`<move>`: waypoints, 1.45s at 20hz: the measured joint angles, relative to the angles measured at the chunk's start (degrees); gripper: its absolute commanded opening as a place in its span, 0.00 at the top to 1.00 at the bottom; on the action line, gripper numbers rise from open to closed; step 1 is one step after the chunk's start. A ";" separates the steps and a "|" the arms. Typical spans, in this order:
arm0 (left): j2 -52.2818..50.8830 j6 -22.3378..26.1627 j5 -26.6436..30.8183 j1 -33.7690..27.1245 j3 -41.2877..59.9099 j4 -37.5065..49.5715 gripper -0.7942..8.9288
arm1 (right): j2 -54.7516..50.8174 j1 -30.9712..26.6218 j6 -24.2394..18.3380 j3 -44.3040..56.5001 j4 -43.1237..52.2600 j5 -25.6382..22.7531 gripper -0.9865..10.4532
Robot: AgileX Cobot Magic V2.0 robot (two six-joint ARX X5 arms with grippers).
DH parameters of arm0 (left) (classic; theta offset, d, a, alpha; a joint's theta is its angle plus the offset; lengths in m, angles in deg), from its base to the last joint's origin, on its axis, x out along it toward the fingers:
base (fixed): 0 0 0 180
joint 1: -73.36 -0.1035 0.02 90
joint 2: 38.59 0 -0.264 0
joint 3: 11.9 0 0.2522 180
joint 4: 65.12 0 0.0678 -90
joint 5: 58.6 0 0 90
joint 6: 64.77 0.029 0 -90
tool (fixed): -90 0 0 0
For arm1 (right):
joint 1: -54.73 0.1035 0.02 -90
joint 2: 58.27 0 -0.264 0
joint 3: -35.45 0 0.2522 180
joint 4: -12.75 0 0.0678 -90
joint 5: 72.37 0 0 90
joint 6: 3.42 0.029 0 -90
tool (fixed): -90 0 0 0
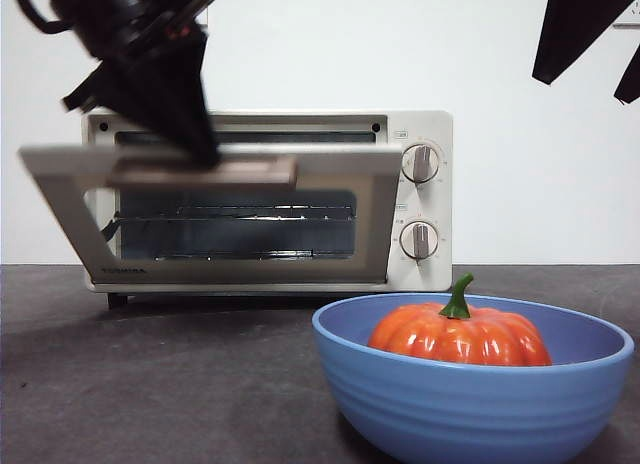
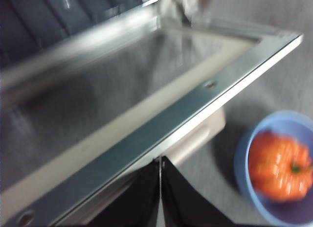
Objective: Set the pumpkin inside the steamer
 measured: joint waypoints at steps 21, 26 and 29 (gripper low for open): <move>-10.38 0.68 1.92 1.44 0.76 -8.35 0.90 | 1.31 -2.62 4.68 0.09 -1.16 5.62 0.50; -20.90 1.03 1.92 -0.85 1.70 -7.65 0.90 | 2.91 -4.52 6.23 1.03 -1.03 8.50 0.50; -27.85 0.81 1.92 -3.28 6.32 -6.21 0.90 | 4.11 -4.55 7.06 1.51 0.31 9.29 0.51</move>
